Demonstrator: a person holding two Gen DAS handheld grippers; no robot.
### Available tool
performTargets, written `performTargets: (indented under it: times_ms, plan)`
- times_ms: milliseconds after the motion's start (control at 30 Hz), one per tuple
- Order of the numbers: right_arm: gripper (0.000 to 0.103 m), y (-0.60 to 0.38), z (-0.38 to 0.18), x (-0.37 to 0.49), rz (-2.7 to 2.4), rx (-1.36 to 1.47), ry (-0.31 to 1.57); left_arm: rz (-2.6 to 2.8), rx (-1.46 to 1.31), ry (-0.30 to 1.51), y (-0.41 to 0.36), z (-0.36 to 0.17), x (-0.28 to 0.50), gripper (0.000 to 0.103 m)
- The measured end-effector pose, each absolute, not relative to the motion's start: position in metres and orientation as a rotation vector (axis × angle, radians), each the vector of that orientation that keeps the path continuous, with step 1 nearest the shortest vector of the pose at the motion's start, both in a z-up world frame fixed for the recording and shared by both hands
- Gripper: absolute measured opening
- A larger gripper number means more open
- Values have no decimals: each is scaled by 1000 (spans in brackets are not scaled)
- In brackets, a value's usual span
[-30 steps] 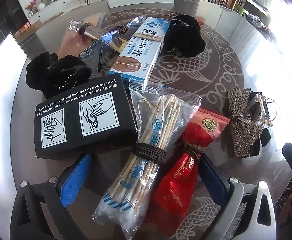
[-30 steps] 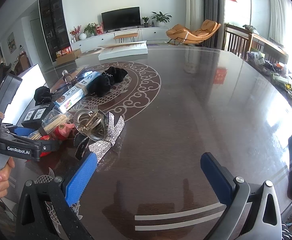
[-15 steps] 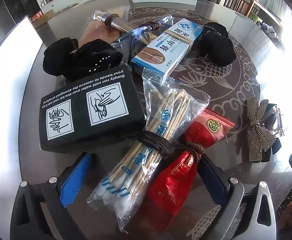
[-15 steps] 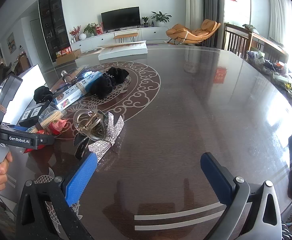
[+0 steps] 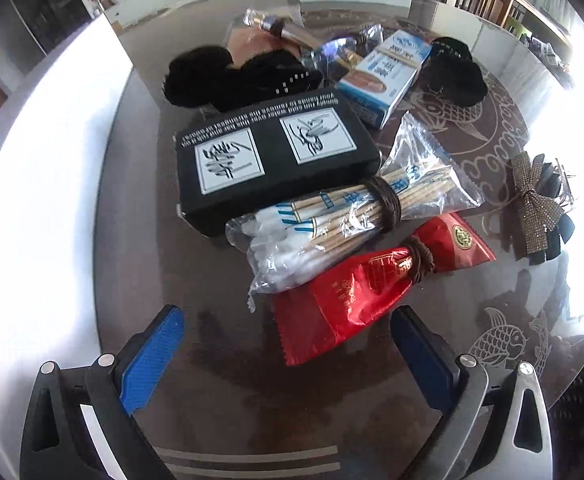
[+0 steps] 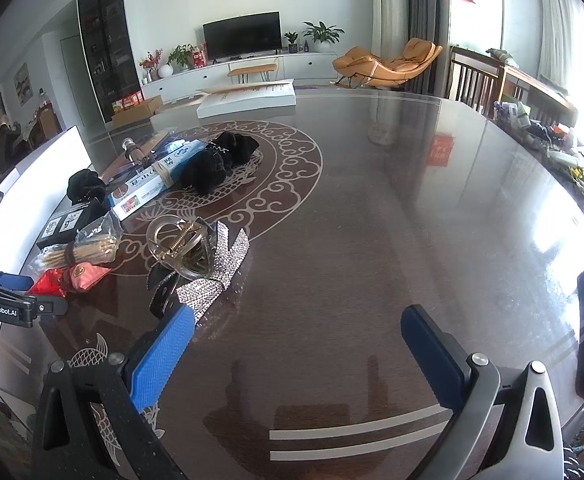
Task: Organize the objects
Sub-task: 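Lower the open left tool over the red packet, then close the left tool fingers around the red packet's middle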
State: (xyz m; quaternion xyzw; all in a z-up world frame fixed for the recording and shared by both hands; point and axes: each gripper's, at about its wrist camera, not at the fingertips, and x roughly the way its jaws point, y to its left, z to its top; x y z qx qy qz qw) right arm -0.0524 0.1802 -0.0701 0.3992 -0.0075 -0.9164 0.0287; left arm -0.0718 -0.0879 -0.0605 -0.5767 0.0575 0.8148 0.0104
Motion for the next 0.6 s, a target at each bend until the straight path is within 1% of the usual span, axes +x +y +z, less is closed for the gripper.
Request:
performTargets:
  times_ms: [167,200,267,400,467,500,600]
  plan:
    - [103,182,-71,-54,-2828,1238,-34,2755,-1532,166,-68,-8,-61,103]
    - [103,182,-71,-55,-2824,1240,-42,2815,-1490,182,-57,-2,-62,103]
    - [103,181,-72,-55,-2817,1241,-45,2906,-1475,186,-63,-3,-81,103]
    - [103,176,-69,-51,-2833,1222,8,2984,-1607,112,-38,-35,-108,103]
    - [103,177,-68,-48,-2842,1219,11,2981,-1666,138,-36,-59,-98,103]
    - [103,179,-68,-47,-2840,1224,0,2984,-1627,120,-35,-60,-94,103]
    - [103,185,-70,-46,-2831,1242,-54,2928,-1622,205,-34,-67,-85,103]
